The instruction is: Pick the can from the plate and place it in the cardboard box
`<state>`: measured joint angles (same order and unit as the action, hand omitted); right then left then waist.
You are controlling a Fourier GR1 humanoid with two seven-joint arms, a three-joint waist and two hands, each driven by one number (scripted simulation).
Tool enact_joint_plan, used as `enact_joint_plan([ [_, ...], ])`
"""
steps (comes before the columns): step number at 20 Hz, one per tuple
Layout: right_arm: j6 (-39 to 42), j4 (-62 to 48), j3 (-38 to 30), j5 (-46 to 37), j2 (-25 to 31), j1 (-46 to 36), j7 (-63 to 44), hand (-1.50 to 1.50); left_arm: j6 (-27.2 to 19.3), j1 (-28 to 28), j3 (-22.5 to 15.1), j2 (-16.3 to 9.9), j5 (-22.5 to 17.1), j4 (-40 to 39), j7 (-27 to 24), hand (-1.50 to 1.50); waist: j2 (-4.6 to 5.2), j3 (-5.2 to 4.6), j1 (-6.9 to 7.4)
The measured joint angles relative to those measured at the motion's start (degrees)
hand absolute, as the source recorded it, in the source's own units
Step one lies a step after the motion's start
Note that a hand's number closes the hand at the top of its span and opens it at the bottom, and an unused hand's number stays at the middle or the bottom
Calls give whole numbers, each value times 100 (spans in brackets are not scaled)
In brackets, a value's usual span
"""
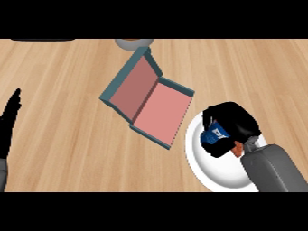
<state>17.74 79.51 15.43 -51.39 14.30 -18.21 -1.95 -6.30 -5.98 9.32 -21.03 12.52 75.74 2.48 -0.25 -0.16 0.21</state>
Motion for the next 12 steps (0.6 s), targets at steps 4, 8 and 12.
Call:
enact_joint_plan([
  [4,-185,-514,-476,105,677,-292,1009,150,74,105,-20,-6,2,294,156,0,8,2,45],
  [8,-762,-1215,-922,61,1182,-589,1897,150,59,12,-29,31,44,281,228,0,17,2,52],
  [12,-1025,-1237,-1270,67,1420,-749,2167,150,114,59,54,22,13,298,219,0,20,10,19],
])
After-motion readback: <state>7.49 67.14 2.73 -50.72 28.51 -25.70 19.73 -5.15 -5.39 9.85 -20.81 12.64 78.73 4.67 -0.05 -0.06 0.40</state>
